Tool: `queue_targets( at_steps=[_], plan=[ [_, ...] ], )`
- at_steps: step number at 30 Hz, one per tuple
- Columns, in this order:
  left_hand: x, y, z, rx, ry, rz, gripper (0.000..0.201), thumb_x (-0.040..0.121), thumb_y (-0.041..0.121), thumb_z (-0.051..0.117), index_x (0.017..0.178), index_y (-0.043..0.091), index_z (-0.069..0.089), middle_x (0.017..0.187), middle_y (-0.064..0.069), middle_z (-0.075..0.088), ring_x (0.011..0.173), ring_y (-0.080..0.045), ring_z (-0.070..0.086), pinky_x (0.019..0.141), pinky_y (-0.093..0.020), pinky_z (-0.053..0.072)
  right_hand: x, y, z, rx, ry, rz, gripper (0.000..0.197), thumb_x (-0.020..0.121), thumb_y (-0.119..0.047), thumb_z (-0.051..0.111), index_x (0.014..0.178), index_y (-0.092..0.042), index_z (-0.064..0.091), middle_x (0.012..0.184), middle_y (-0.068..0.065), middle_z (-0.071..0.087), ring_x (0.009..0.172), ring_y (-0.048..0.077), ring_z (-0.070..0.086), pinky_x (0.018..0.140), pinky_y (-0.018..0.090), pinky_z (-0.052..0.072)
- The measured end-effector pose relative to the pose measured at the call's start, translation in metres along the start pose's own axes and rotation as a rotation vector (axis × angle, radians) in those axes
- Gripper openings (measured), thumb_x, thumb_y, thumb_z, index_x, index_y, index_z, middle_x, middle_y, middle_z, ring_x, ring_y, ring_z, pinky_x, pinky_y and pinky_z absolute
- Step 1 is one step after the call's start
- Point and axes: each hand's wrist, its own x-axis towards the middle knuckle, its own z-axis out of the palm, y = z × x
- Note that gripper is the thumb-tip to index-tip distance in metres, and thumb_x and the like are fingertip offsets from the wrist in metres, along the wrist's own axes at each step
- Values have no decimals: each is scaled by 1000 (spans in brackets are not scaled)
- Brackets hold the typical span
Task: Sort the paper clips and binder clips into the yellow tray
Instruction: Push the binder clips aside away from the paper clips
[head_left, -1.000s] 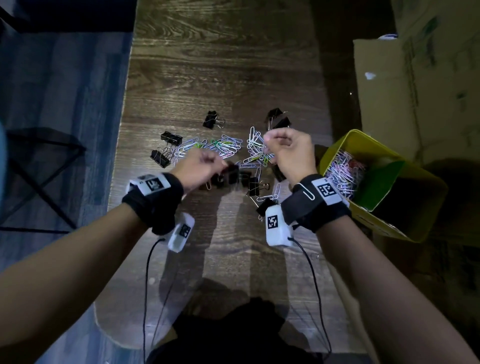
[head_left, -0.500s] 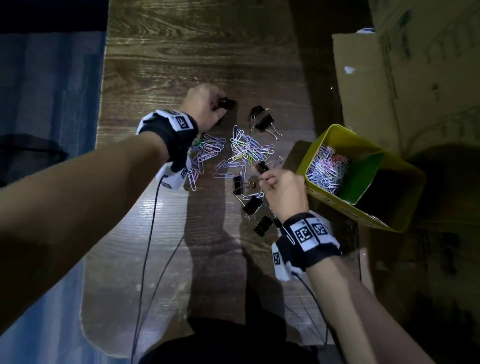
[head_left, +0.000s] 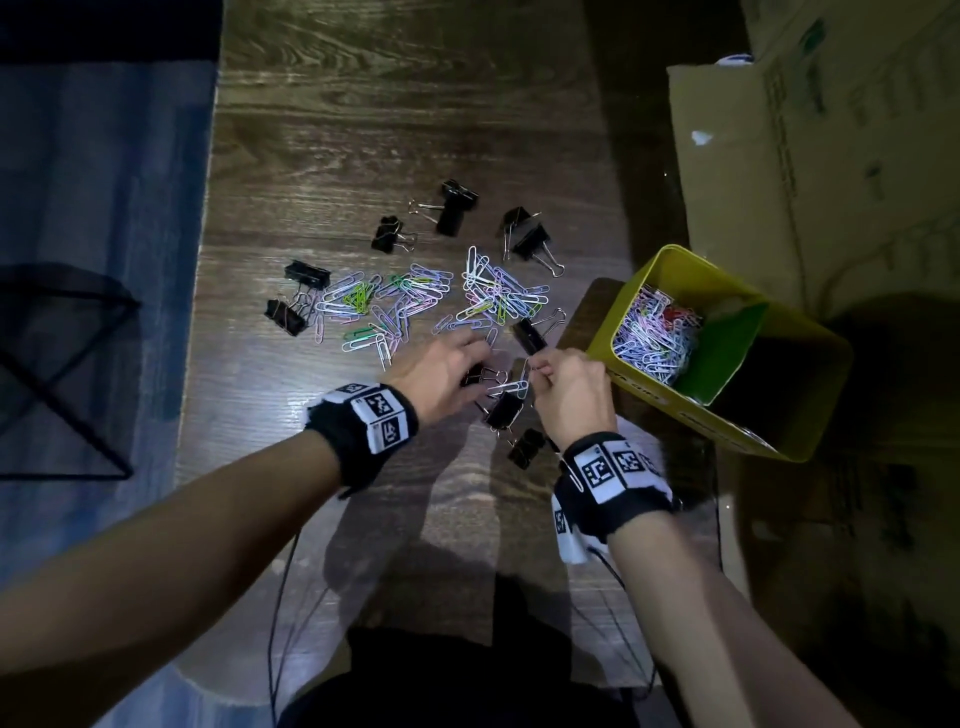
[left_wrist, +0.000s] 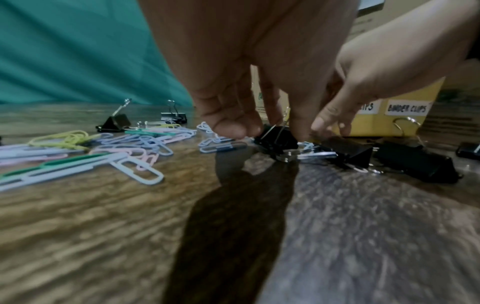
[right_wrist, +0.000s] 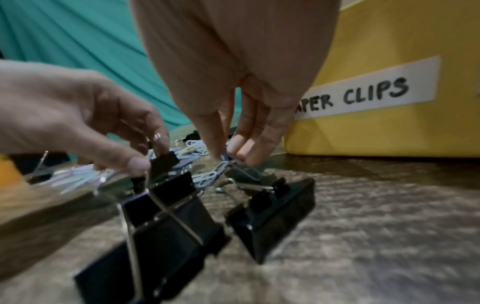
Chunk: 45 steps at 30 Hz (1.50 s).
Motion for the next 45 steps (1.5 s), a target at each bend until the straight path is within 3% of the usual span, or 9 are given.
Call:
queue_targets(
  at_steps=[3, 9, 19, 24, 27, 29, 33, 39, 45],
  plan=[
    [-3, -11, -12, -52, 13, -3, 30, 80, 38, 67, 101, 18, 59, 101, -2, 57, 93, -21, 55, 79, -35, 48, -5, 6, 2, -68, -43, -76, 26, 86, -6, 59, 109, -13, 67, 110, 14, 61, 95, 34, 62, 86, 41, 51],
    [30, -36, -62, -130, 222, -146, 30, 76, 40, 71, 91, 15, 63, 80, 1, 56, 69, -18, 53, 64, -27, 42, -21, -1, 4, -295, -226, -321, 51, 78, -45, 69, 123, -21, 61, 120, 3, 52, 117, 24, 43, 96, 40, 33],
    [120, -62, -78, -108, 252, -388, 37, 75, 28, 74, 106, 10, 61, 109, -10, 64, 99, -25, 60, 86, -28, 44, -24, -3, 7, -30, -127, -193, 32, 78, -22, 67, 109, -14, 67, 113, 11, 55, 109, 30, 51, 94, 37, 46],
    [106, -54, -61, -95, 395, -171, 22, 81, 20, 63, 101, 10, 61, 106, -15, 55, 85, -25, 58, 81, -28, 47, 1, -10, -2, -83, 96, -182, 20, 85, -13, 61, 104, -19, 66, 106, 10, 48, 100, 28, 47, 85, 36, 46],
    [87, -40, -41, 109, 245, 187, 21, 85, 23, 53, 99, 13, 65, 98, -13, 58, 90, -31, 55, 78, -44, 49, 12, -17, 1, -257, 60, -209, 35, 87, -5, 48, 108, -29, 64, 113, 11, 43, 99, 30, 41, 81, 37, 44],
    [80, -33, -27, 267, 46, 276, 33, 89, 30, 51, 121, 24, 57, 123, -10, 54, 110, -30, 49, 86, -48, 44, 14, -14, 1, -324, -35, -208, 40, 90, -8, 42, 116, -30, 62, 120, 13, 39, 104, 33, 38, 81, 37, 42],
    [73, -31, -13, 425, -144, 202, 49, 95, 42, 38, 142, 39, 26, 153, 3, 20, 138, -30, 18, 107, -53, 21, 8, -7, 2, -389, 27, -181, 36, 88, -7, 48, 117, -20, 63, 113, 15, 42, 103, 35, 42, 72, 42, 50],
    [46, -48, -6, 398, -61, 225, 39, 93, 41, 44, 131, 33, 42, 140, 1, 41, 127, -31, 33, 99, -48, 35, 1, -10, 9, -443, 29, -51, 24, 86, -10, 49, 104, -3, 63, 113, 18, 49, 102, 38, 50, 59, 38, 46],
    [63, -25, -1, 374, -129, 131, 56, 94, 49, 32, 145, 35, 16, 155, 6, 14, 141, -27, 10, 110, -56, 16, 9, -13, 5, -431, -50, 18, 29, 90, -13, 44, 115, -2, 52, 124, 17, 39, 112, 35, 45, 72, 39, 48]
  ],
)
